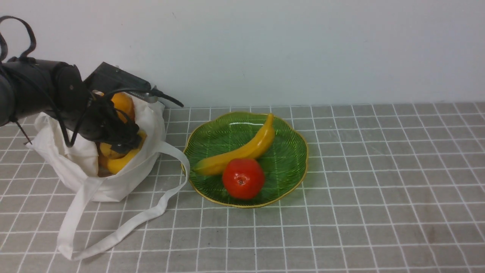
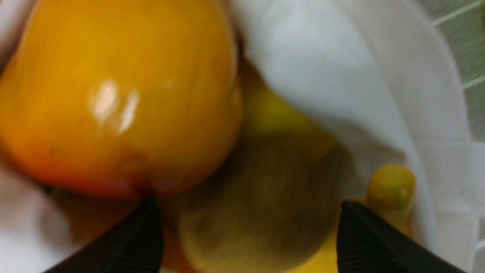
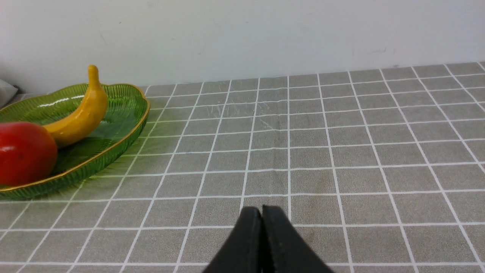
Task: Take the fruit out of the bag on the grey coffee tablecloth and place them on the plate.
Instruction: 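Reach into the cloth bag and grasp the kiwi with the left gripper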
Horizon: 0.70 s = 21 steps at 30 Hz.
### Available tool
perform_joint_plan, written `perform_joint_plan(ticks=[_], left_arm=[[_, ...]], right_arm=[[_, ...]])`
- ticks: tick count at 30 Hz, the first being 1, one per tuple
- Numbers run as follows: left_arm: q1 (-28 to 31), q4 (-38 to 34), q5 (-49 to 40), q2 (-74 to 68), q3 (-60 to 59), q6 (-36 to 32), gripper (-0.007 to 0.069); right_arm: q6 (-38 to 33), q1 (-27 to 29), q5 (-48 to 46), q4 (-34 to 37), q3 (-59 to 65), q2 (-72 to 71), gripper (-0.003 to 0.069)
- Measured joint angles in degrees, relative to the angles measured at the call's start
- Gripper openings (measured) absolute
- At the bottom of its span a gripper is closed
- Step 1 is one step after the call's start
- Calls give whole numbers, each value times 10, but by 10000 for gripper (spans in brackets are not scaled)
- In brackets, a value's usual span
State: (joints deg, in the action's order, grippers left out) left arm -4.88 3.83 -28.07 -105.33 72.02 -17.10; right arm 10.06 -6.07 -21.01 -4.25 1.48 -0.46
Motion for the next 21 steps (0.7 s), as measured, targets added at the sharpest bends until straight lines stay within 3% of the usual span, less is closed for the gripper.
perform_joint_plan(ticks=[13,17,21], left_arm=[[-4,25,12,-41,1,0,558],[-4,27,6,-41,1,7,465],[-4,27,-41,-29,10,27,465]], right_arm=[[0,0,0,0,0,0,-12],[0,0,0,0,0,0,-12],[0,0,0,0,0,0,-12]])
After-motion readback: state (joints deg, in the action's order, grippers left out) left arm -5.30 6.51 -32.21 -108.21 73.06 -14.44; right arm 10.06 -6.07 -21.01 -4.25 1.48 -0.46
